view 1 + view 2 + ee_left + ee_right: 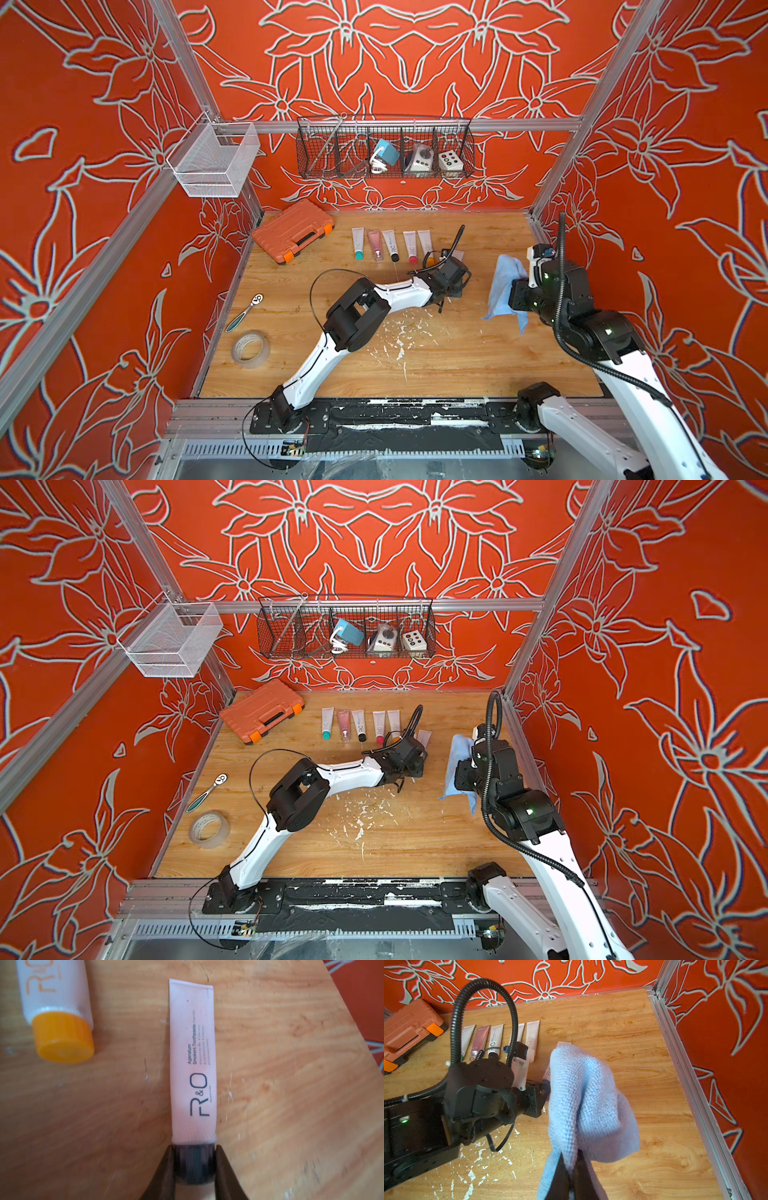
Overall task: Wipe the surface of the toothpaste tube
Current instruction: Move the toothpaste to the center of the board.
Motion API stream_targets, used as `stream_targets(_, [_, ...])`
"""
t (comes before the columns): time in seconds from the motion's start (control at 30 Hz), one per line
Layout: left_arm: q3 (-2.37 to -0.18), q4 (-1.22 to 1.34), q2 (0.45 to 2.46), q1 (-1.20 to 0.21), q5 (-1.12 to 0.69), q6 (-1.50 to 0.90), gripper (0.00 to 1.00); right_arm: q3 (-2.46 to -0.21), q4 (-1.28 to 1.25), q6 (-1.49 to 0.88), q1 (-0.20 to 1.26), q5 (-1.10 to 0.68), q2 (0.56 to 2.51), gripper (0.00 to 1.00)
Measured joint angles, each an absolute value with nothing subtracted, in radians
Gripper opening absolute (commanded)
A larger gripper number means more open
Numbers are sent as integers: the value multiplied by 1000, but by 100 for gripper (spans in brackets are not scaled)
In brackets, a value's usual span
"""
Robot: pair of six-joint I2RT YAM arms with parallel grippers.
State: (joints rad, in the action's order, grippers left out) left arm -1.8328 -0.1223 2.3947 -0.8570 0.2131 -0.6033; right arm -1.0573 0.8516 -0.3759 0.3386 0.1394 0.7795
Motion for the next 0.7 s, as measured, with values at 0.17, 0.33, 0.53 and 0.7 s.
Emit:
stream_targets(0.17, [-1980, -190, 2476, -837, 239, -663, 7, -1051, 859, -376, 336, 139, 757, 0])
stream_targets(0.33, [-2119, -257, 2548, -799, 254, -719, 8, -1032, 862, -376, 334, 133, 751, 0])
stream_targets(0.53, [-2289, -335, 2643, -765, 260, -757, 19, -1014, 860, -376, 333, 113, 752, 0])
stream_targets(0.7, [-2375, -376, 2683, -760, 255, -756, 45, -1007, 860, -376, 331, 103, 751, 0])
